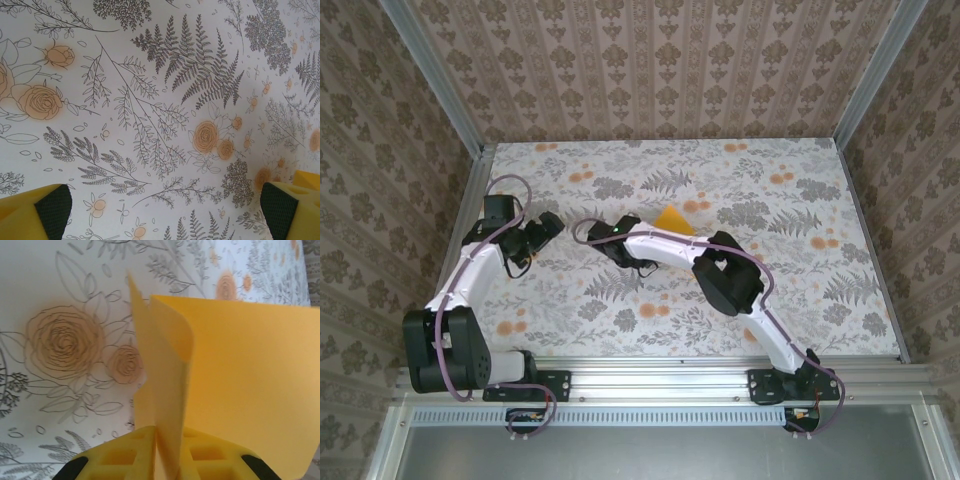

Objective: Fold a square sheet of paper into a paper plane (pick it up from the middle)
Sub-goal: Turn over the paper at the center of the table.

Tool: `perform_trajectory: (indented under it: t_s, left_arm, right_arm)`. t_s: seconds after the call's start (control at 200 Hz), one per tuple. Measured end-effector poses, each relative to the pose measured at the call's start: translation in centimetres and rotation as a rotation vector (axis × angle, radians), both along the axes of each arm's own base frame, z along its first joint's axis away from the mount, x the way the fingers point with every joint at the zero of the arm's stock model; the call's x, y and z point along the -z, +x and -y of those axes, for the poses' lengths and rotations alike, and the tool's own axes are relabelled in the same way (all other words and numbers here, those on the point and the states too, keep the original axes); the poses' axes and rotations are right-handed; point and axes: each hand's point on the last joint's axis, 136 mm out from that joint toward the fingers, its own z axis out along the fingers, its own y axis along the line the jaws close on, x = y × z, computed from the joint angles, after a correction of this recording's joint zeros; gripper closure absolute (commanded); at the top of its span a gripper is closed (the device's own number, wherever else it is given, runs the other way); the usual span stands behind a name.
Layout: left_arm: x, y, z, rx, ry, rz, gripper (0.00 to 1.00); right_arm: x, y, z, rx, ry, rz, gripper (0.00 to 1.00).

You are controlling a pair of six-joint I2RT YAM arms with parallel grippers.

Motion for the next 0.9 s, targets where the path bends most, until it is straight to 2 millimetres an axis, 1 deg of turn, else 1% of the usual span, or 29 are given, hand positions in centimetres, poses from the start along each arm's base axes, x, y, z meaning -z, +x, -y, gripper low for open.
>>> perform_trajectory:
  t_s: [0.145,0.315,0.41,0.47,0.565,0.605,0.66,0.73,0.8,0.9]
  left_arm:
    - [0.0,0.0,0.0,0.000,0.000,0.000,0.00]
    - [0.0,0.0,0.0,0.000,0.000,0.000,0.00]
    - [0.0,0.0,0.0,0.000,0.000,0.000,0.00]
    - [0.0,0.0,0.0,0.000,0.000,0.000,0.00]
    - [0.0,0.0,0.0,0.000,0.000,0.000,0.00]
    - [0.0,0.0,0.0,0.000,0.000,0.000,0.00]
    - [0.0,0.0,0.0,0.000,0.000,0.000,0.00]
    - [0.1,0.0,0.0,0.000,-0.001,-0.002,0.00]
    - [0.2,-0.2,0.1,0.001,-0.003,-0.006,0.00]
    - [0.6,-0.5,0.1,0.004,-0.007,-0.017,0.00]
  right_arm:
    - [2.1,-1.3,-1.1,-0.008,0.001,-0.047,0.80]
    - [3.2,-3.3,-3.0,-0.016,0.073,-0.108,0.76]
    - [3.8,-4.0,-3.8,-0.011,0.119,-0.148,0.75]
    - [3.9,-4.0,-3.9,-0.003,0.138,-0.160,0.71]
    - [3.7,-4.0,-4.3,0.013,0.185,-0.187,0.62]
    - [3.5,-4.1,-4.6,0.019,0.225,-0.205,0.59]
    - [3.0,-4.5,-5.7,0.018,0.307,-0.235,0.55]
    - [1.6,-5.3,-7.3,-0.005,0.425,-0.272,0.53]
    - [-0.8,-6.4,-8.7,-0.041,0.551,-0.305,0.52]
    - [-4.6,-7.7,-9.9,-0.086,0.715,-0.324,0.52]
